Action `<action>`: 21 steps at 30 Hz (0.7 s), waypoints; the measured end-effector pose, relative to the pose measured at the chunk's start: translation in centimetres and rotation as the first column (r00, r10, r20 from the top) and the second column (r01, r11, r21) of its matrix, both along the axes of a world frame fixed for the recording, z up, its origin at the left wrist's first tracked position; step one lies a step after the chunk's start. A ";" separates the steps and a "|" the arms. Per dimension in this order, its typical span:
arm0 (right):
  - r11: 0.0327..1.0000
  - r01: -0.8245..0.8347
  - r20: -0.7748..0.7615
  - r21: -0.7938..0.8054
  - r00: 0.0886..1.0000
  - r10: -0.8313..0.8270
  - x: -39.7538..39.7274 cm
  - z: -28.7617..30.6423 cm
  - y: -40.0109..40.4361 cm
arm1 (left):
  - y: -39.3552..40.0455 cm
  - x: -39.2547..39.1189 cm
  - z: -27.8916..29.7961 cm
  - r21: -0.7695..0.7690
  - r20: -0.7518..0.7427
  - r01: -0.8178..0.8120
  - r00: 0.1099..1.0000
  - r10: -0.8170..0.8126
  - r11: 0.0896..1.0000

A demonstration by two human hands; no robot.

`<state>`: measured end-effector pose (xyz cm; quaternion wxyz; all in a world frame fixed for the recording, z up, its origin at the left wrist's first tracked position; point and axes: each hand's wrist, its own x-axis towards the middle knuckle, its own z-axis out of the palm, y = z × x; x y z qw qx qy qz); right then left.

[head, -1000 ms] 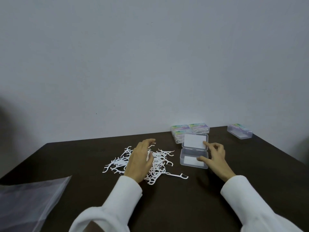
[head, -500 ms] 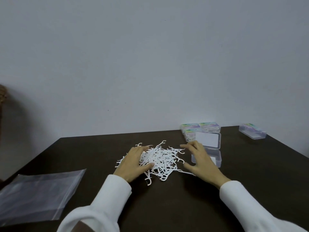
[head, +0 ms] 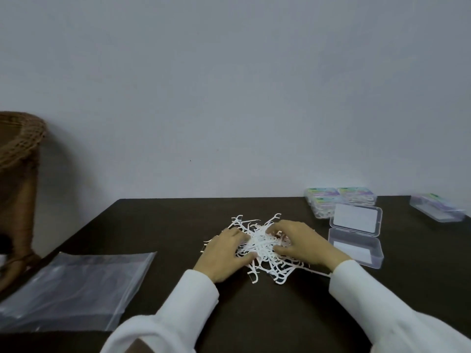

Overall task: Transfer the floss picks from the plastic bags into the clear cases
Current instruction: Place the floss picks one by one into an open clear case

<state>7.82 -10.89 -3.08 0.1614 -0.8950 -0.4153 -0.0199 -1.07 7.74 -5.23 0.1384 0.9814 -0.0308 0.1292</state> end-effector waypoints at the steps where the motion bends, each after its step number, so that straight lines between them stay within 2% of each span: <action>1: 1.000 -0.002 0.026 0.018 1.000 0.001 0.1 0.0 0.0 | -0.1 0.1 0.0 -0.018 0.023 0.008 1.000 -0.008 1.000; 9: 0.985 0.008 0.069 0.172 0.997 -0.020 0.3 -0.6 -0.9 | -0.5 0.2 -0.2 -0.180 0.137 0.020 0.991 0.005 0.983; 12: 0.985 0.054 0.132 0.165 0.988 -0.076 0.0 -0.2 -1.0 | -0.3 -0.1 0.2 -0.213 0.135 0.005 0.990 0.025 0.977; 14: 0.987 0.032 0.093 0.155 0.995 -0.047 -0.3 0.0 -1.1 | 0.2 -0.3 0.7 -0.220 0.082 -0.009 0.996 0.028 0.976; 18: 0.996 -0.046 -0.045 0.071 0.998 0.049 -0.6 -0.5 -0.5 | 1.2 -0.3 0.9 -0.155 -0.146 -0.003 0.989 -0.019 0.988; 21: 0.998 -0.054 0.021 0.042 0.998 0.053 -0.7 -1.0 0.1 | 1.5 0.0 0.3 -0.170 -0.142 0.018 0.989 -0.042 0.985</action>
